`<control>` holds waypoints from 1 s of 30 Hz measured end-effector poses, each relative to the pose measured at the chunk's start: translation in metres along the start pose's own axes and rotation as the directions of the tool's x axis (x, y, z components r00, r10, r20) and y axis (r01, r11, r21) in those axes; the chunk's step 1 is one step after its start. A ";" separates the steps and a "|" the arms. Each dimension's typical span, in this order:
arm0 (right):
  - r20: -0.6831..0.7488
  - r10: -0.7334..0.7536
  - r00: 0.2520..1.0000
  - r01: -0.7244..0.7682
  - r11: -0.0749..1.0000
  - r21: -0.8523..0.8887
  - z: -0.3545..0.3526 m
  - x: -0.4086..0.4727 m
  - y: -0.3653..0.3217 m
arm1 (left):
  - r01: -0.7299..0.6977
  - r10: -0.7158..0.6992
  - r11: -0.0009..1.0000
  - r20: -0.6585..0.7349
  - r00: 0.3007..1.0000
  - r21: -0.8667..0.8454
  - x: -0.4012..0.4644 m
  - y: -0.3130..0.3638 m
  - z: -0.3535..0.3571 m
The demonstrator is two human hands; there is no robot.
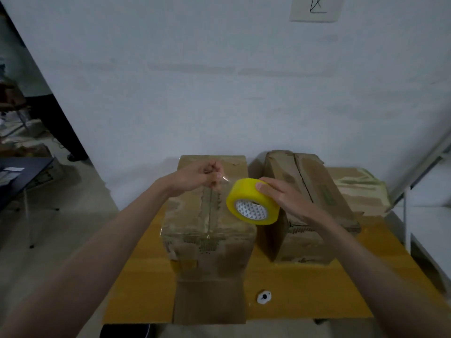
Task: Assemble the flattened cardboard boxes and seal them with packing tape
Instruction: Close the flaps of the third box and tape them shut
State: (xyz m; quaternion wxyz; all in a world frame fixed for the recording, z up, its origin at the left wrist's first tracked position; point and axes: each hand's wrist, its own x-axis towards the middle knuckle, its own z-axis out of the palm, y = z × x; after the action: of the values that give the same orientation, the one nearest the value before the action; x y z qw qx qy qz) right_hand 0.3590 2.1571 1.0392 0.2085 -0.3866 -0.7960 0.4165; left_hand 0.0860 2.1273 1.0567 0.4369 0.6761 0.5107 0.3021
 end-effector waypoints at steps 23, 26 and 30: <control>0.304 0.063 0.951 0.064 0.917 -0.393 0.069 0.006 -0.037 | 0.405 -0.529 0.794 -0.186 0.828 -0.453 -0.102 -0.091 0.006; 0.313 0.055 0.948 0.105 0.877 -0.470 0.091 0.010 -0.046 | 0.435 -0.576 0.772 -0.220 0.787 -0.463 -0.116 -0.105 0.001; 0.285 0.124 0.950 0.100 0.747 -0.657 0.111 0.018 -0.055 | 0.451 -0.603 0.765 -0.267 0.752 -0.459 -0.130 -0.123 -0.015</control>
State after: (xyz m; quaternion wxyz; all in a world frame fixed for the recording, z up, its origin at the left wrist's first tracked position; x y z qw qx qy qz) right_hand 0.2511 2.0962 1.0221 -0.0734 -0.3701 -0.9116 0.1629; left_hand -0.0172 2.0191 0.9576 0.5096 0.3303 0.6952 0.3846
